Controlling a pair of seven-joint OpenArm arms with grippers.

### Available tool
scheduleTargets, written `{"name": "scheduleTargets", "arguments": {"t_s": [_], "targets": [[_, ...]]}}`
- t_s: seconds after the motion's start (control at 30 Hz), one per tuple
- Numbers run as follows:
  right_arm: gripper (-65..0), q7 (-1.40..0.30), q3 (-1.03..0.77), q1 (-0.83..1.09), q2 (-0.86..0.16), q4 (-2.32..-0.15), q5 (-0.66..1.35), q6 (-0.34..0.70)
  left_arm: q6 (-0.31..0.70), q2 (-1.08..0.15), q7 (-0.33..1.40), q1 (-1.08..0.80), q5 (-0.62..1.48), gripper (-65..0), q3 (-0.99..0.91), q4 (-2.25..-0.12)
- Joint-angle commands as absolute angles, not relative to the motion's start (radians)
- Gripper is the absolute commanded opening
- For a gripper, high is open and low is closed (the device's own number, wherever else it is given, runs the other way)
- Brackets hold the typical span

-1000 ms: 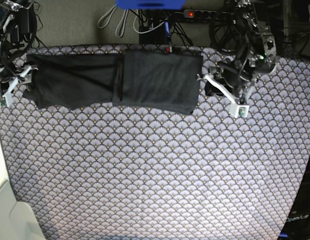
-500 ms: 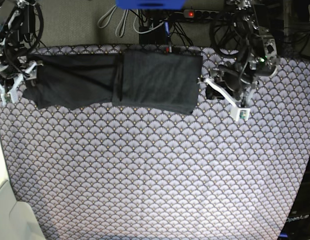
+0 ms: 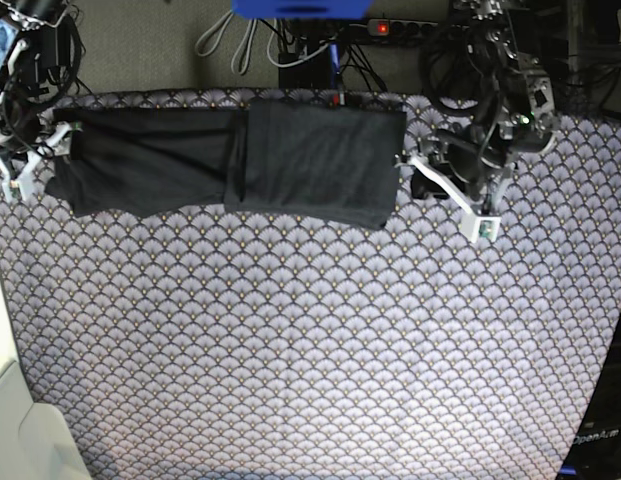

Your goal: Fold the T-shirt properly

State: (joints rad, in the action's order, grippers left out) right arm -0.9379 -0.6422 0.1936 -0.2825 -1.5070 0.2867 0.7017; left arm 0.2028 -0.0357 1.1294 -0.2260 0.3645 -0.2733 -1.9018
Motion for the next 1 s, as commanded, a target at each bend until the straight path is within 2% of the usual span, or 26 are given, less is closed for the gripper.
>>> {"name": "scheduleTargets", "arguments": {"t_s": [0.0,0.47,0.57,0.7,0.9,0.97], "targets": [[-18.8,-0.934,-0.648,0.183,-0.3,-1.512,0.285,0.698,0.202,-0.038,1.118,-0.219,0.375,-47.7,-0.275,-1.917],[-19.3,-0.943,-0.648,0.177,-0.286,-1.497,0.288,0.698,0.202,-0.038,1.119,-0.231,0.38,-47.8,-0.275,-1.929],[-21.4,-0.943,-0.648,0.177,-0.275,-1.497,0.288,0.698,0.202,-0.038,1.119,-0.243,0.38,-47.8,-0.275,-1.929],[-33.2,-0.944,-0.648,0.179,-0.274,-1.497,0.288,0.698,0.202,-0.038,1.119,-0.243,0.381,-47.8,-0.275,-1.931],[-63.2,-0.944,-0.645,0.188,-0.274,-1.497,0.288,0.698,0.202,-0.038,1.119,-0.245,0.383,-47.8,-0.277,-1.931],[-65.0,-0.944,-0.644,0.188,-0.274,-1.5,0.288,0.698,0.203,-0.038,1.119,-0.248,0.383,-47.8,-0.277,-1.942]]}}
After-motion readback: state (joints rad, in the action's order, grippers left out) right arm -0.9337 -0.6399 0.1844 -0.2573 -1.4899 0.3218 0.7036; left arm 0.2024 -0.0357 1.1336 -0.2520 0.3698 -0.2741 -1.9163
